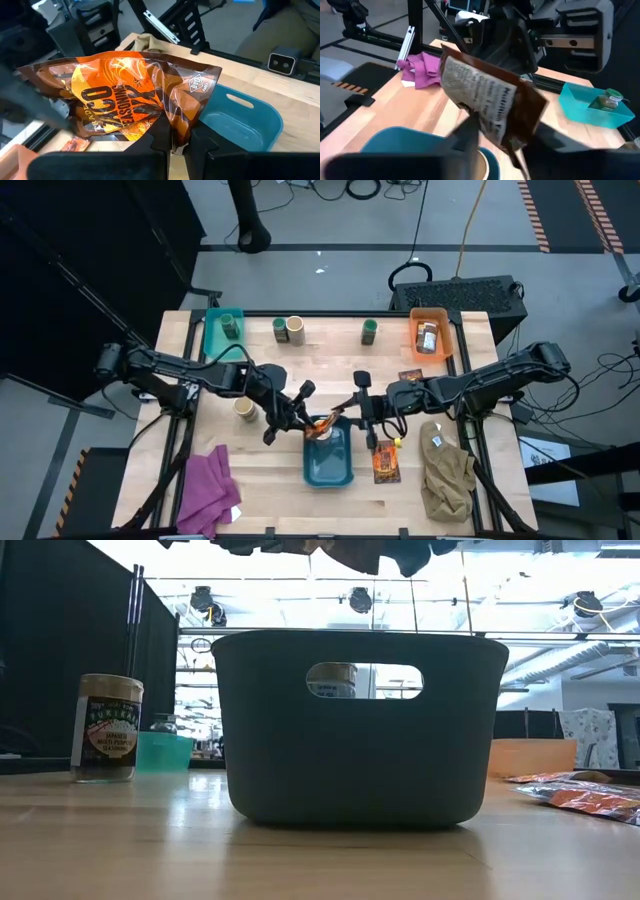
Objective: Sort spices by type
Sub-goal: Put the orange seasoning bag into the orange bin
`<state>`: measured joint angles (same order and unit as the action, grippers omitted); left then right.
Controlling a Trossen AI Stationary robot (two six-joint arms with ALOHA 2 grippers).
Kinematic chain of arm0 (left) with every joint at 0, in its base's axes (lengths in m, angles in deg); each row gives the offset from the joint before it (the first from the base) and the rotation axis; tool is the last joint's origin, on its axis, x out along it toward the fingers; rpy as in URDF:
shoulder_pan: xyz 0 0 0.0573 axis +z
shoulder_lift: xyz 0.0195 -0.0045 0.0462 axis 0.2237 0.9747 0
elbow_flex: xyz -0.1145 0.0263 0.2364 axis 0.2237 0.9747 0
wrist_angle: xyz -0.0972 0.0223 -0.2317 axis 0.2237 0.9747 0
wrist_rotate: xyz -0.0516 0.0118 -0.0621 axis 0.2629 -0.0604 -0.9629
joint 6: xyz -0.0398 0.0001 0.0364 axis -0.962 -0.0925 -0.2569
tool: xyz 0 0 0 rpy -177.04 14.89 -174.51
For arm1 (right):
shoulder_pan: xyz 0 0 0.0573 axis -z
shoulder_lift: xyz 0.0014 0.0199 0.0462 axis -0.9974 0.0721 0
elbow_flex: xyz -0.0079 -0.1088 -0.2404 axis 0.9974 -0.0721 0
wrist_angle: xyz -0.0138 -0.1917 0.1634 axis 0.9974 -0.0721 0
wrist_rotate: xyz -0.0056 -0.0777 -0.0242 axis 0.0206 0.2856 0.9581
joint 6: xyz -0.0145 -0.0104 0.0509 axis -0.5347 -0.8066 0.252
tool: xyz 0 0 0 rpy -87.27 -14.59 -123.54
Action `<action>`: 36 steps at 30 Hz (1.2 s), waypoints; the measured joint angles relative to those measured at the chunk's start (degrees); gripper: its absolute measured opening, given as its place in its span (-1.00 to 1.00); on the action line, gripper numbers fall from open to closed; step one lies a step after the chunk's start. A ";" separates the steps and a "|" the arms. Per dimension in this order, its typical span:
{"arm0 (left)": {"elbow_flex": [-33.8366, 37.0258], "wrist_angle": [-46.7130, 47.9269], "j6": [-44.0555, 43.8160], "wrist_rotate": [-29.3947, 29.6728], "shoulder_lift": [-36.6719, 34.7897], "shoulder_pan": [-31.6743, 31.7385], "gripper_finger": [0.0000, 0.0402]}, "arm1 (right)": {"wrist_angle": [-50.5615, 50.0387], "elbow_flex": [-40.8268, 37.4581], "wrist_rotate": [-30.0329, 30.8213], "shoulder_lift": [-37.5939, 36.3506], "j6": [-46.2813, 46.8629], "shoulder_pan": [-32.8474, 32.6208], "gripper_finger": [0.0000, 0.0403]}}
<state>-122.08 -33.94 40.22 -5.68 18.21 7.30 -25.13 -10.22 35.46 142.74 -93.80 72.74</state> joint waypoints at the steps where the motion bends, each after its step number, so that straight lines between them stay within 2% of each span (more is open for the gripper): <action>1: 0.00 -0.38 -1.04 0.19 0.00 0.01 -0.83 | 0.02 0.00 0.00 0.00 -0.33 0.00 -0.67; 3: 0.00 -0.98 -3.07 1.46 0.00 0.00 -0.82 | -0.05 0.00 0.05 0.00 -0.82 0.00 -0.90; 4: 0.00 -1.06 -3.69 2.14 0.00 -0.03 -0.82 | -0.14 0.00 0.05 0.00 -1.00 0.00 -0.94; 8: 0.00 -1.19 -5.12 2.56 0.00 -0.02 -0.69 | -0.24 0.00 0.44 -0.02 -0.72 0.18 -0.92; 14: 0.00 -1.41 -8.73 4.85 0.00 -0.05 -0.31 | -0.70 0.00 0.64 -0.02 -0.91 0.19 -0.97; 19: 0.00 0.63 -10.04 14.48 -0.67 -0.07 -0.07 | -4.14 0.00 5.17 -1.04 -0.43 0.22 -0.98; 25: -0.02 7.39 -13.92 30.80 -4.16 0.04 -0.04 | -16.00 0.00 11.91 -5.03 5.16 0.71 -0.98; 28: -0.11 10.47 -16.67 38.52 -5.49 0.02 -0.03 | -21.72 0.00 18.03 -6.92 8.81 1.45 -0.98; 34: -0.11 11.65 -18.56 52.43 -6.62 0.01 -0.03 | -30.44 0.02 41.01 -8.55 14.84 6.29 -0.98; 36: -0.11 10.53 -18.81 58.44 -6.74 -0.02 -0.03 | -35.60 0.79 45.91 -8.50 17.03 9.72 -0.98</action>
<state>-122.18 -23.42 21.41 52.76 11.46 7.28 -60.73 -9.43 81.37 134.24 -76.77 82.46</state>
